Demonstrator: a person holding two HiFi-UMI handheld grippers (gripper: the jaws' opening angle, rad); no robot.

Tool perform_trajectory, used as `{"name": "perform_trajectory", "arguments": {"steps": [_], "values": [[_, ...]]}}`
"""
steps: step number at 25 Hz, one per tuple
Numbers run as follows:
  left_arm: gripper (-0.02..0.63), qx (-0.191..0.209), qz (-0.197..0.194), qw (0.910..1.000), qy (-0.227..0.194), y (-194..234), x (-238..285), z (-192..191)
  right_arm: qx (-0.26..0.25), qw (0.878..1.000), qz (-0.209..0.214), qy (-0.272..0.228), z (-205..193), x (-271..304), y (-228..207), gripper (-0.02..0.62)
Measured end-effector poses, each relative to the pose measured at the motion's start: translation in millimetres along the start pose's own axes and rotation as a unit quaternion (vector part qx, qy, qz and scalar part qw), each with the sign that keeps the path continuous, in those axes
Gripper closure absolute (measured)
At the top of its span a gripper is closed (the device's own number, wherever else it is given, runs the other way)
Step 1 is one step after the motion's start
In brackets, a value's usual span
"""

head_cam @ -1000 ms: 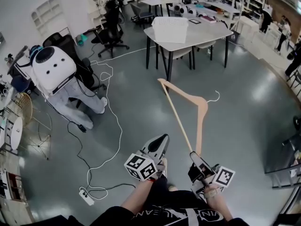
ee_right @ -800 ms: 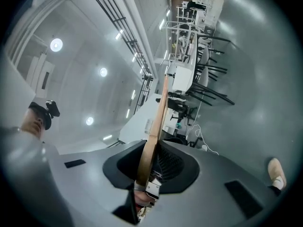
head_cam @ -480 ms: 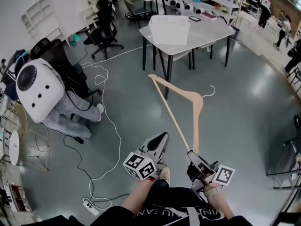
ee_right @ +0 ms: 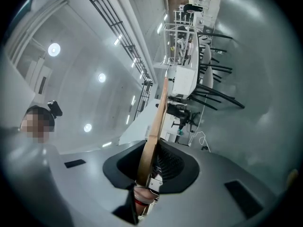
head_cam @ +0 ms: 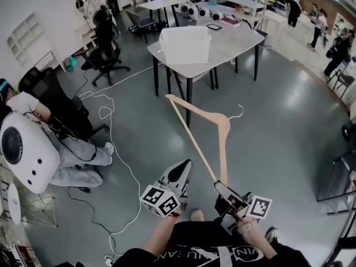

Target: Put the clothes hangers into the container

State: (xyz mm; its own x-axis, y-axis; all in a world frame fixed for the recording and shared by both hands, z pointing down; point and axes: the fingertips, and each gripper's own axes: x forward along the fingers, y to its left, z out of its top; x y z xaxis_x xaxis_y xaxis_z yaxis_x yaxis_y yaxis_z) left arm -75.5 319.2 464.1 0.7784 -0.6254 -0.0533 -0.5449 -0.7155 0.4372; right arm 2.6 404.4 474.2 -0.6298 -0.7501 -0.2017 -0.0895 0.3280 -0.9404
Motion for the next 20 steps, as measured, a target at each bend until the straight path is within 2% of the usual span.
{"name": "perform_trajectory", "arguments": {"steps": [9,20], "values": [[0.597,-0.015,0.004,0.9999,0.001,18.6,2.8,2.6,0.015,1.0,-0.017,0.004,6.6,16.0,-11.6,0.528],[0.597,-0.024,0.041,0.9988,-0.015,77.0,13.6,24.8,0.03,0.999,-0.017,0.032,28.8,72.6,-33.3,0.528]]}}
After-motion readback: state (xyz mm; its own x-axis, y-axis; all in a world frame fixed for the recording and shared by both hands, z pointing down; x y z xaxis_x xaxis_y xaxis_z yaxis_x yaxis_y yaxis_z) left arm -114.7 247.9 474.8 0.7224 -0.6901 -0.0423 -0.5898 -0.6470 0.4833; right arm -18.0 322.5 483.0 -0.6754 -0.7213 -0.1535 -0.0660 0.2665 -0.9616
